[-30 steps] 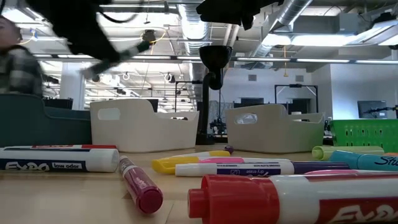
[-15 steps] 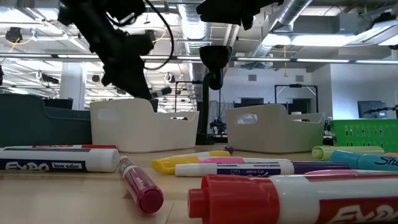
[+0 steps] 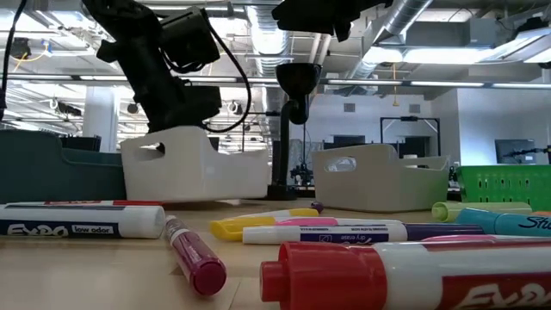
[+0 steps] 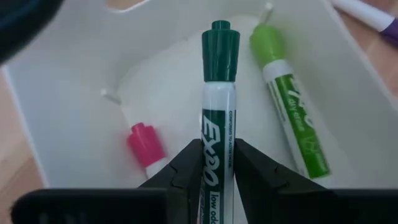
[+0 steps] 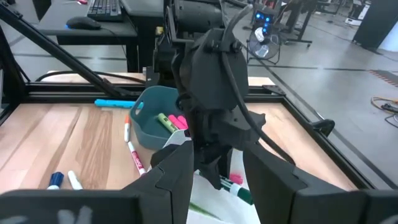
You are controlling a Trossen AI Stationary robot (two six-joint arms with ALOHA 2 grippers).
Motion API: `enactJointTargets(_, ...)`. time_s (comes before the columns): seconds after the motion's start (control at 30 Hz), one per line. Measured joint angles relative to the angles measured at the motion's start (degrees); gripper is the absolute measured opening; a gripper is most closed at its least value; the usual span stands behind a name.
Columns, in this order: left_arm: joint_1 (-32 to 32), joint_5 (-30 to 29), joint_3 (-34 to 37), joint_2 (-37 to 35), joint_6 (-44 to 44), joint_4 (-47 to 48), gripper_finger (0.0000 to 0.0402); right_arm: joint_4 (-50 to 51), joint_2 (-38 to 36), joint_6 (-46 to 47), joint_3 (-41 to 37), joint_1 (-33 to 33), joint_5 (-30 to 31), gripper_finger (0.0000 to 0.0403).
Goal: Pick & Place Markers
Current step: Put the dark green dry erase marker into the white bin, then put the left light blue highlighter into the blue bin
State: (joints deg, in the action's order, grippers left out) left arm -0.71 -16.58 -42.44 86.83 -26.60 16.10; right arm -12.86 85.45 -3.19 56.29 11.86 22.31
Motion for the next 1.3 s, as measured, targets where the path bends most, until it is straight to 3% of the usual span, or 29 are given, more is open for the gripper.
enactJointTargets(0.43,0.3,1.4,0.1,-1.0,0.8,-1.6,0.0119,0.0,0.0,-0.3,0.0,0.0,0.0,0.0131)
enactJointTargets(0.77,5.6,3.0,0.1,-18.4,0.6,-1.0,0.0111,0.0,0.0,-0.3,0.0,0.0,0.0,0.0131)
enactJointTargets(0.97,12.5,3.0,0.0,-25.7,-3.7,5.7,0.0111,0.0,0.0,-0.3,0.0,-0.4,0.0,0.0131)
enactJointTargets(1.1,17.1,3.0,-1.8,-24.7,-7.9,12.3,0.0111,0.0,0.0,-0.3,0.0,-1.1,0.0,0.0131)
enactJointTargets(1.3,20.3,3.0,-14.6,-17.1,-9.9,27.2,0.0111,0.0,0.0,-0.3,0.0,-2.1,0.0,0.0131)
